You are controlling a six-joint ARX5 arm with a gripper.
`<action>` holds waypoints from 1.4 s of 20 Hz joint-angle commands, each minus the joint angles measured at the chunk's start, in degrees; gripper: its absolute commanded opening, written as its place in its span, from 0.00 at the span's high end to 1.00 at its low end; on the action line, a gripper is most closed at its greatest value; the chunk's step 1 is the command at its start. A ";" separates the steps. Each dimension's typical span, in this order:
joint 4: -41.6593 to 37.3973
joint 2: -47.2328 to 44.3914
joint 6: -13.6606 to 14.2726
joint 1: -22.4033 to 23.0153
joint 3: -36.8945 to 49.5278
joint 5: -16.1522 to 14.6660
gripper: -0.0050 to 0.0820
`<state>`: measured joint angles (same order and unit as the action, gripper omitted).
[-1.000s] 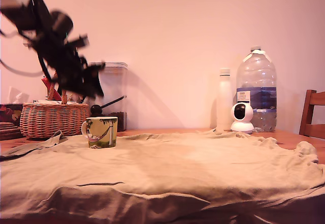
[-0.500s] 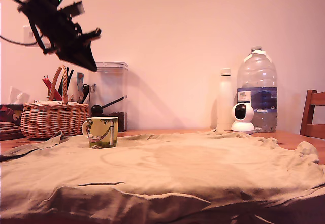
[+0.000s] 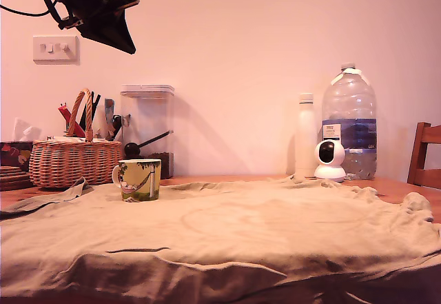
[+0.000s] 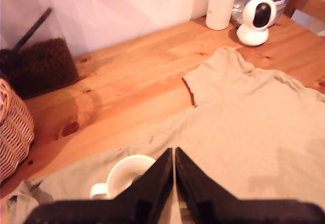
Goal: Pick up the coffee capsules on the table and drop them inside the coffee cup
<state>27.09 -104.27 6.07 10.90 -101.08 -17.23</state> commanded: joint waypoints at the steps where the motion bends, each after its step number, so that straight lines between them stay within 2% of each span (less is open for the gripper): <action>1: -0.33 0.55 0.42 0.11 1.68 0.09 0.96; 5: -6.08 5.33 0.35 0.11 10.75 0.17 0.96; 10: -13.42 12.61 -0.26 -0.24 24.61 1.92 0.96; 20: -25.59 21.92 -5.68 -3.26 45.66 2.86 0.96; 28: -32.39 30.14 -8.11 -6.19 61.00 3.43 0.96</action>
<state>-4.29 -75.53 -1.50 5.06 -42.33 -13.96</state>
